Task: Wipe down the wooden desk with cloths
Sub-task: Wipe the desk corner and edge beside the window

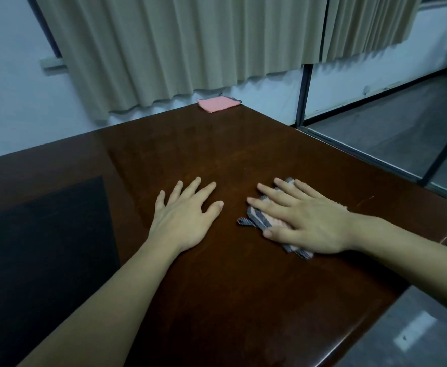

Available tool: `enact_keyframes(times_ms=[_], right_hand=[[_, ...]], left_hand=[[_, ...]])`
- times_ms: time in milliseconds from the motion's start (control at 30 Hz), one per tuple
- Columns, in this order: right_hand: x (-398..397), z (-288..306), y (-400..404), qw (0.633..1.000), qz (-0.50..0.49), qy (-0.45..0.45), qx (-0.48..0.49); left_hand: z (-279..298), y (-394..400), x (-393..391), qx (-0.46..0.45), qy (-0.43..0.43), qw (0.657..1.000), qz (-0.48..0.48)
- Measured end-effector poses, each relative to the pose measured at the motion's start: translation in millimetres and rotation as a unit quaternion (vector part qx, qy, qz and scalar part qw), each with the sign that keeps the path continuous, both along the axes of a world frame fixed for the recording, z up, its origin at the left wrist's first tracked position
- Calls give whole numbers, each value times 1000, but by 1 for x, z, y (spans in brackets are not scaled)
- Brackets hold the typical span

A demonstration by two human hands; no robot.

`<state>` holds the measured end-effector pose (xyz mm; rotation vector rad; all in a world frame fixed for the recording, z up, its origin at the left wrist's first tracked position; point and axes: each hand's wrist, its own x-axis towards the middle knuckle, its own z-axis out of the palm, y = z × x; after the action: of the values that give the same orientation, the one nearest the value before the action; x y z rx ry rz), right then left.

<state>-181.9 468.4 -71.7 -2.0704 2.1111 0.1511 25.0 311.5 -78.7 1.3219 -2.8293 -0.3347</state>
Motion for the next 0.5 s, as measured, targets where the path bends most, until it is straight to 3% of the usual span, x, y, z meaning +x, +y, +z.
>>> enact_keyframes(times_ms=[167, 500], right_hand=[[-30, 2, 5, 999, -38, -2, 11], [-101, -4, -123, 980, -199, 18, -1]], left_hand=[[-1, 0, 1, -1, 1, 1000, -2], [0, 1, 1, 0, 6, 1000, 0]])
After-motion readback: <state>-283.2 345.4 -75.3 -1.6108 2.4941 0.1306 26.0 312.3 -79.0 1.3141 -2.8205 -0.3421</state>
